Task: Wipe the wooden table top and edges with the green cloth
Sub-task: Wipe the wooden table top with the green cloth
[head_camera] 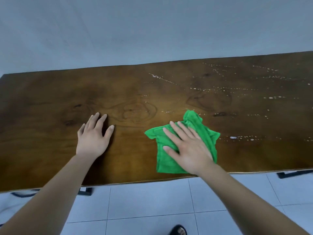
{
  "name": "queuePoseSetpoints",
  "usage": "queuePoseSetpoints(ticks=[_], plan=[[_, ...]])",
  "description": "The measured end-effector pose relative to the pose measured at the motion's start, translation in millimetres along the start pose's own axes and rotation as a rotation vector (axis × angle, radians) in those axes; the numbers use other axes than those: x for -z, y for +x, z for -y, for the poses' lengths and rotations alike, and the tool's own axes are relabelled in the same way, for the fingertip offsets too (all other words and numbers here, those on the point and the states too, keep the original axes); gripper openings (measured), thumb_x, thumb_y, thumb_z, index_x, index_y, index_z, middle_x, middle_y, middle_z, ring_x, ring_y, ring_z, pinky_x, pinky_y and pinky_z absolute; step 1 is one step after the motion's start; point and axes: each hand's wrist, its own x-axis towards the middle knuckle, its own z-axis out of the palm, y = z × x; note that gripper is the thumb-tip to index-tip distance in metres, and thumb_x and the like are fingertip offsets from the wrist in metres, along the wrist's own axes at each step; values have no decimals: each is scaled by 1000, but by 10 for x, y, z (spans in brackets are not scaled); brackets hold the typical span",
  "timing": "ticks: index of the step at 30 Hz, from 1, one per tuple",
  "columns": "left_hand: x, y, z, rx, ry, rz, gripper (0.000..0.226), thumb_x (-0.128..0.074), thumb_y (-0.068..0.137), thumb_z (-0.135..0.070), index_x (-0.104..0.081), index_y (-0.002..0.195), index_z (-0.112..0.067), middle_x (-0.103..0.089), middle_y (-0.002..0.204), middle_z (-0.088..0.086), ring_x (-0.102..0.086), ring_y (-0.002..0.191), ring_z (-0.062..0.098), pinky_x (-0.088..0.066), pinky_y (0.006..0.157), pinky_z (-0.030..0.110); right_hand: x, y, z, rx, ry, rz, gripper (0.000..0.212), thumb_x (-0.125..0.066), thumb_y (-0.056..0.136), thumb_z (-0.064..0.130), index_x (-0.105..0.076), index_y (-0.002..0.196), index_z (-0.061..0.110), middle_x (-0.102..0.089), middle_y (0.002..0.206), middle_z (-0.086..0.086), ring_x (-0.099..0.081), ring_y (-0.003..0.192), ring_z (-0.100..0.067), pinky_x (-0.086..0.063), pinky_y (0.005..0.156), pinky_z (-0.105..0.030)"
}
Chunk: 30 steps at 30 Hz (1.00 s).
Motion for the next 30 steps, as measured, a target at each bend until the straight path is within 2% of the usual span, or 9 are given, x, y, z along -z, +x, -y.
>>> queuePoseSetpoints(ticks=[5,9,12,16,24,30], plan=[[-8,-37,-24,-6,27,-6,79,-16,107,-78,-25,173,-36,-15,184,-6,-4,171,16,-6,138,50,255,-248,-890,-156,-32,-35,76,-12,108,84,-13,176,50,0,186,18,5,172,-8,5,137,-34],[-9,-55,-40,-15,46,-5,80,-13,107,-79,-24,174,-35,-14,184,-6,-3,171,17,-6,138,50,372,-377,-1403,-366,-13,-65,81,-10,105,88,-15,177,49,-5,187,15,-1,173,-11,-8,140,-45],[-1,-56,-44,-16,45,-16,80,-13,107,-79,-25,173,-35,-15,184,-5,-5,171,17,-7,137,50,376,-344,-1457,-578,-11,-103,81,-9,107,83,-11,178,44,-3,188,9,-1,174,-18,-9,139,-49],[8,-68,-49,-19,44,-21,79,-14,107,-77,-26,173,-36,-17,184,-4,-5,171,17,-8,137,50,305,-49,-1096,-805,-35,-74,88,1,106,78,2,180,31,7,188,-3,5,174,-31,-4,139,-57],[-6,-59,-48,-27,47,-41,80,-12,107,-77,-28,172,-35,-19,183,-3,-8,171,19,-10,137,51,99,721,30,-647,-44,13,83,6,108,70,17,176,24,21,184,-13,15,172,-40,2,137,-64],[12,-59,-60,-17,55,-44,75,-17,109,-74,-28,172,-35,-19,183,-3,-9,171,19,-10,136,50,-125,1188,1137,-317,-21,80,81,-1,111,70,14,177,26,23,184,-11,23,170,-40,11,135,-65]])
